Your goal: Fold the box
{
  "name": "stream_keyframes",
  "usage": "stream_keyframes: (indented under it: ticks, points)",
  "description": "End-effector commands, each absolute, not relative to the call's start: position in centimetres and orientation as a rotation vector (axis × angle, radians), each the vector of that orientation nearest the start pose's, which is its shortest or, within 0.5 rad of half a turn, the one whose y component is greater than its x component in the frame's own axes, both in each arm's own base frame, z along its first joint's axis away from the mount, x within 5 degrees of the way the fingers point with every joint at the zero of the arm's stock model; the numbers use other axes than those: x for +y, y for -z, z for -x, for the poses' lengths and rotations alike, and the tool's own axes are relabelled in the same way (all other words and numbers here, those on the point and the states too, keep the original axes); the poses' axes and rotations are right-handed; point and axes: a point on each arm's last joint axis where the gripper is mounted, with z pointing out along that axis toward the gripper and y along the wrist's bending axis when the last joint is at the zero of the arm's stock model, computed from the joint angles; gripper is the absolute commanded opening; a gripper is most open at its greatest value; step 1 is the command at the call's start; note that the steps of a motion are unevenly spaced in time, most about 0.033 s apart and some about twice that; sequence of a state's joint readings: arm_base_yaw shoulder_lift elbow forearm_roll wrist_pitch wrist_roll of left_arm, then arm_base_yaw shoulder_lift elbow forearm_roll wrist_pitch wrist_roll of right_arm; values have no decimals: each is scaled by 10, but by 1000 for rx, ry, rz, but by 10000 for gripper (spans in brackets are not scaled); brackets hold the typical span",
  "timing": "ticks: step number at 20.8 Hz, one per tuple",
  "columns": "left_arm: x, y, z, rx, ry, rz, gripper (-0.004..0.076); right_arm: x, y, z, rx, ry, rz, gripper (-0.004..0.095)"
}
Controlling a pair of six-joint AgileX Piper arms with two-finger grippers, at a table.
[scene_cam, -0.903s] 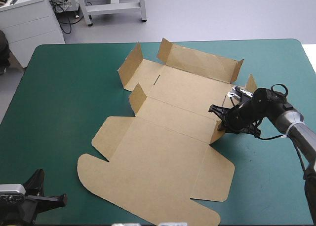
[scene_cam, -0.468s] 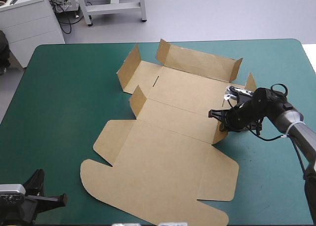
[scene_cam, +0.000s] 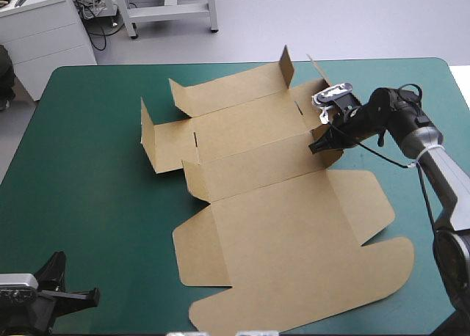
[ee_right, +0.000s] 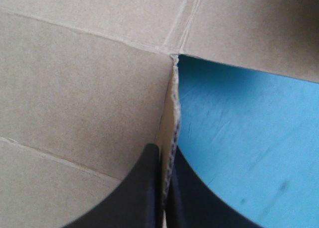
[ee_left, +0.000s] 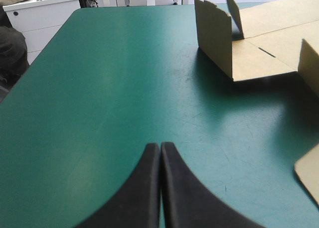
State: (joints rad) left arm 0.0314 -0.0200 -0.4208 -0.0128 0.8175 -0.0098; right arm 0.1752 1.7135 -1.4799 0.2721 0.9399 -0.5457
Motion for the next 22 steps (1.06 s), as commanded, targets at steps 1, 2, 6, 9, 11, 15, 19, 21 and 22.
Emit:
stream_keyframes:
  ticks: [1,2,6,9,11,15,19,21,22]
  points:
    - [-1,-288,-7,1755,19,44,-32,88,-339,-372,2290,-132,1023,-4]
    - [-1,-288,-7,1755,19,44,-32,89,-342,-376,2257,-116,1098,-4]
    - [-1,-288,-7,1755,19,44,-32,105,-345,-390,2075,-127,1325,-4]
    - [-1,-288,-7,1755,19,44,-32,135,-344,-389,1899,-45,1569,-5]
    - [-1,-288,-7,1755,19,44,-32,158,-342,-386,1765,21,1699,-5]
    - [-1,-288,-7,1755,19,44,-32,206,-336,-380,1547,112,1813,-4]
    - [-1,-288,-7,1755,19,44,-32,239,-319,-380,1471,113,1828,-4]
    - [-1,-288,-7,1755,19,44,-32,248,-311,-378,1465,101,1852,10]
    - [-1,-288,-7,1755,19,44,-32,250,-309,-378,1477,89,1844,55]
